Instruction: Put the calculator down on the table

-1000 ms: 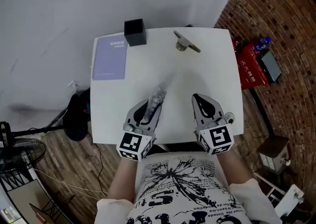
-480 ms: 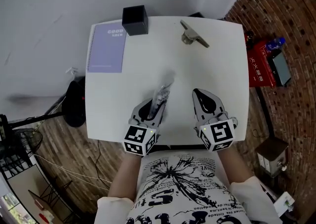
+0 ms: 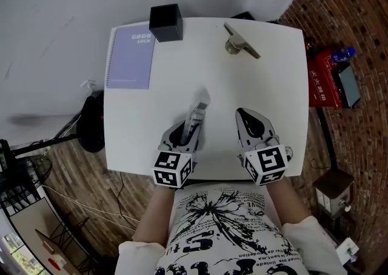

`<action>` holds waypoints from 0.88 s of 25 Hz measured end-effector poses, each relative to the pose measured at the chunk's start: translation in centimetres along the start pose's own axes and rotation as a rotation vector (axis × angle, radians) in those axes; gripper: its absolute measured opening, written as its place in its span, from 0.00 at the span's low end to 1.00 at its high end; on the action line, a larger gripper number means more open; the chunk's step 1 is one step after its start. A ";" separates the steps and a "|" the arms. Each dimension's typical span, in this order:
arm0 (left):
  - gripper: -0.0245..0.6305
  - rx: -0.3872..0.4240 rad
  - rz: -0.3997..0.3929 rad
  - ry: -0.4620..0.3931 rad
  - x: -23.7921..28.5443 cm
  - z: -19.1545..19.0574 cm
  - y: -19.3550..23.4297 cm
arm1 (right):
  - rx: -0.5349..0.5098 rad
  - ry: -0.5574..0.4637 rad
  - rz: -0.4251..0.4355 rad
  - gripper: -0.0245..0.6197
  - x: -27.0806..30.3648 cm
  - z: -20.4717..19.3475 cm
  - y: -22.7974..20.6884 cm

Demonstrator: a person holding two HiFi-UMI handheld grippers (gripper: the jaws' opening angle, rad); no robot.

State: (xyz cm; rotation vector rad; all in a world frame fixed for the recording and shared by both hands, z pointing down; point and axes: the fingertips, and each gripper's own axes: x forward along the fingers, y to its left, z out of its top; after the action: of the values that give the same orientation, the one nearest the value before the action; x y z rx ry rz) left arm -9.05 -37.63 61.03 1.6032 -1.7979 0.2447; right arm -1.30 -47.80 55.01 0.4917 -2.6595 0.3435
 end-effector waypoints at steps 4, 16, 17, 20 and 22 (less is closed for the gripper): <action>0.27 0.007 0.008 0.000 0.2 0.1 0.5 | 0.000 0.011 0.005 0.06 0.6 -0.3 0.0; 0.38 -0.011 0.128 0.039 0.1 -0.9 4.9 | 0.004 0.037 0.030 0.06 1.4 -1.2 0.8; 0.38 -0.018 0.130 0.036 0.1 -0.9 5.0 | 0.005 0.041 0.031 0.06 1.4 -1.3 0.8; 0.38 -0.013 0.154 0.040 0.2 -1.2 5.7 | 0.008 0.047 0.027 0.06 1.5 -1.5 1.1; 0.36 0.025 0.169 0.048 0.0 -1.2 6.1 | 0.007 0.049 0.024 0.06 1.5 -1.5 1.4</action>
State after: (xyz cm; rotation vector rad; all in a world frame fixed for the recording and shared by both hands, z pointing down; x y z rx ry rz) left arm -14.27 -35.65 63.82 1.4504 -1.9013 0.3818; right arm -2.58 -46.53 56.72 0.4484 -2.6190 0.3676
